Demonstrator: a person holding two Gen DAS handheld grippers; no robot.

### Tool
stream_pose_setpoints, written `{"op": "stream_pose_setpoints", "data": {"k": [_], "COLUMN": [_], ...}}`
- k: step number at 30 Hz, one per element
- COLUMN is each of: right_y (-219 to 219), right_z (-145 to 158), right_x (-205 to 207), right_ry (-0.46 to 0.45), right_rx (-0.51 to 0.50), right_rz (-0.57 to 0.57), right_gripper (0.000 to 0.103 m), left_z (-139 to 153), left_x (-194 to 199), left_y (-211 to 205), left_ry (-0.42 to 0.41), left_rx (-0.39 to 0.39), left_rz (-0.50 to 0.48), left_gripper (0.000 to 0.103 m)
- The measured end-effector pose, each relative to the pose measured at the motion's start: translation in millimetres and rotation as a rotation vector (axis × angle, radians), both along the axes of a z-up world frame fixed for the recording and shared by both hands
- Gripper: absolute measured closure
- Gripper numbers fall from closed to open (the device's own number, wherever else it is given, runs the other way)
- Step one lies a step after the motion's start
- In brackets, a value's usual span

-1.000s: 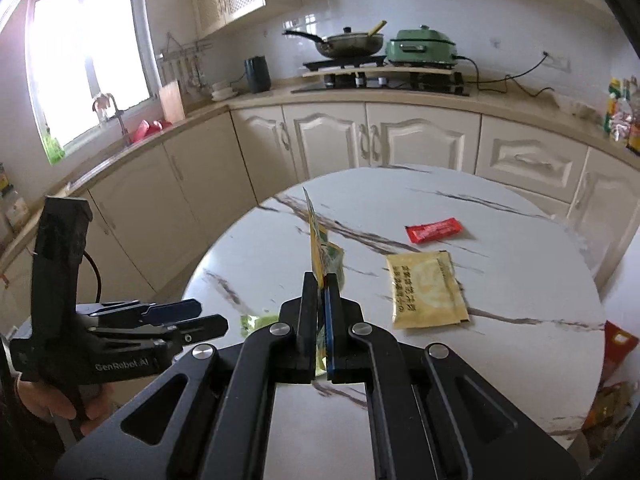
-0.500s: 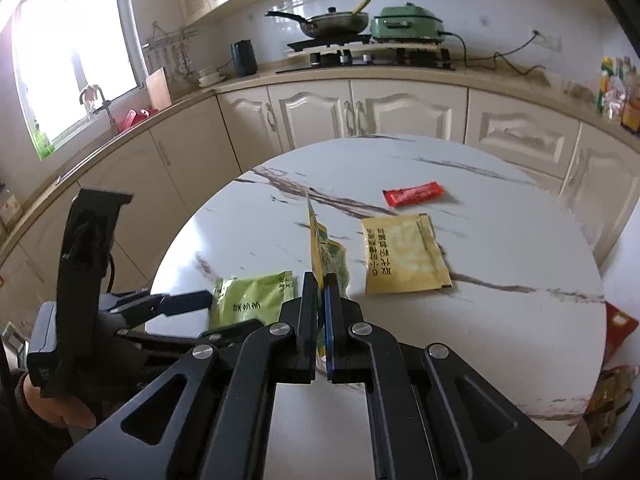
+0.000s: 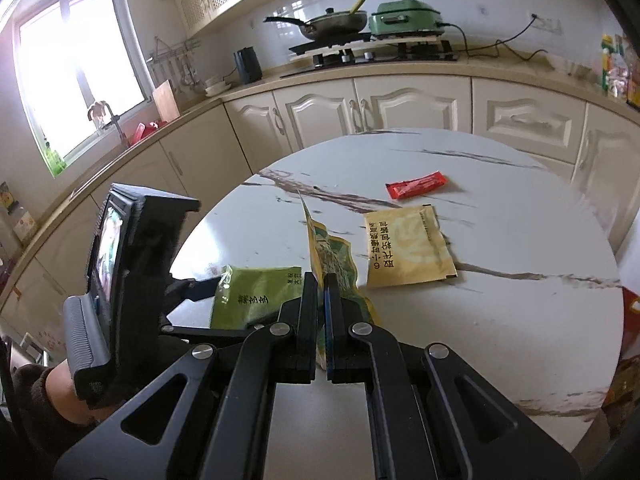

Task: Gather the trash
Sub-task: 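Grasp the light-green packet with the left gripper while the right gripper carries the seaweed packet toward the bin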

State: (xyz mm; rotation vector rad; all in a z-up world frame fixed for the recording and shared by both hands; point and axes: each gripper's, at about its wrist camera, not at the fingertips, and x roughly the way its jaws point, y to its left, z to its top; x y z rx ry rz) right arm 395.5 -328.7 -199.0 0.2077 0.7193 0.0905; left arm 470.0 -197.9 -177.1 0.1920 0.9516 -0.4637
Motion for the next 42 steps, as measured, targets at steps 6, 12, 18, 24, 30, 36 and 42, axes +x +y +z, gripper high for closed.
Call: {"op": "stream_pose_setpoints", "data": {"k": [6,12,18,24,30,36,42], "right_y": [10,21,50,114,210,314,392], "right_z": [1,11,36,57,54,15,-65], "right_x": [0,4,14,32,64,104,149], "right_ry": [0.007,-0.014,-0.058,-0.099,-0.098,-0.025,0.127], "right_rx": [-0.009,-0.025,-0.027,-0.033,-0.047,-0.074,-0.094], "right_rz": [0.015,0.023,0.08,0.202,0.366,0.513,0.604], "right_gripper": [0.099,0.099,0.099,0.099,0.099,0.099,0.099], "left_z": [0,19,50,61,46,-3,-76], "left_x": [1,-3,-12,-29,-47,-52,-34], "left_y": [14,49,102,196,297,392,450], "left_ry": [0.029,0.027,-0.03,-0.106,-0.135,-0.067,0.079], "left_rx": [-0.083,-0.197,-0.27,-0.28,-0.255,-0.227,-0.188], "left_rz": [-0.023,-0.037,0.003,0.136,0.311,0.471,0.57], "left_gripper": [0.097,0.1,0.1,0.1,0.1,0.1,0.1]}}
